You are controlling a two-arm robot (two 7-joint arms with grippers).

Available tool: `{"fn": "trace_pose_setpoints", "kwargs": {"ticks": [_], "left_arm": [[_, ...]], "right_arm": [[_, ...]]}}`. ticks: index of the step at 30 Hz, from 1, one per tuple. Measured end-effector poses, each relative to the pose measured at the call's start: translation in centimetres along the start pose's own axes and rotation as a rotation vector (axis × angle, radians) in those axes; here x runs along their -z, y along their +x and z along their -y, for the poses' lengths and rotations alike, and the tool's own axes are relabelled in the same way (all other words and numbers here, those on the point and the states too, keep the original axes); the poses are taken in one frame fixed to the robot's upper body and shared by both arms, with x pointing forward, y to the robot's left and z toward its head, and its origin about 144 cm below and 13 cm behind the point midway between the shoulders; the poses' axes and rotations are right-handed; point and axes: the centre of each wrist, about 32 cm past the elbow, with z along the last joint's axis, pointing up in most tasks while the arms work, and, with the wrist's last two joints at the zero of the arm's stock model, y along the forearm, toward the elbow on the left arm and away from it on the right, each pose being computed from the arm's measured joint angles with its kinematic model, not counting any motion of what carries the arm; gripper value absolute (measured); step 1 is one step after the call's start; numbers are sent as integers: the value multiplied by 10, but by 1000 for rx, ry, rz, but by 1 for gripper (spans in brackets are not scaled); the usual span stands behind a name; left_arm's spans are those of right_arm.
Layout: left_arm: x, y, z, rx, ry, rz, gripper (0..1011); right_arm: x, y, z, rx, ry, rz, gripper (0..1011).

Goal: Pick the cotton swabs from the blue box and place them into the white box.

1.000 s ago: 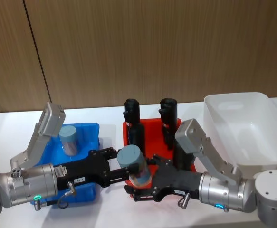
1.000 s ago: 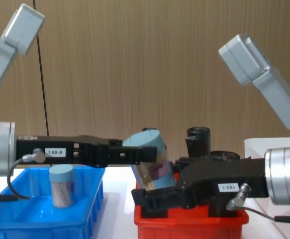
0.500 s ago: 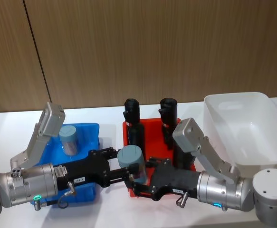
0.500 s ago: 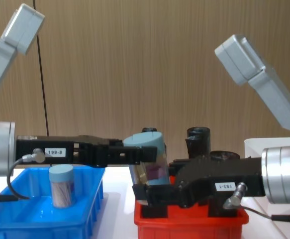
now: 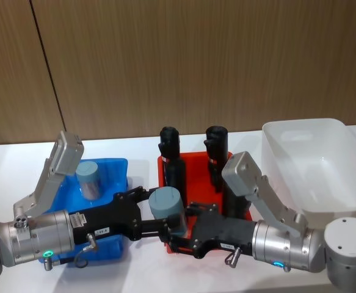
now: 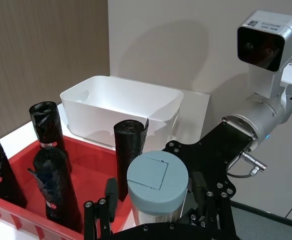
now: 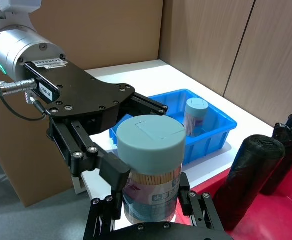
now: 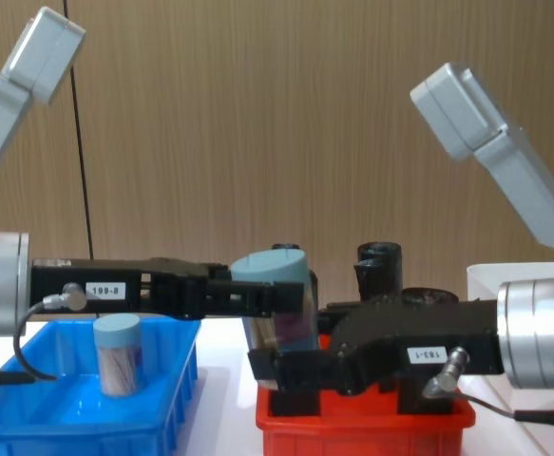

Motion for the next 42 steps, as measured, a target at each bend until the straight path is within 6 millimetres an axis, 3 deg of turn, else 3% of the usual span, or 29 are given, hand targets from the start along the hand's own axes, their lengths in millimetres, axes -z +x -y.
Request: {"fn": "trace_pose_setpoints", "kwargs": {"ticks": [5,20,42], "left_arm": [[0,0,0,0,0,0,1004],[0,0,0,0,0,0,1004],[0,0,0,0,0,0,1004]], "right_arm": [[0,0,0,2,5,-1,641],[4,1,15,43,17,-16,641],[19,11,92,294,55,-64,641]]}}
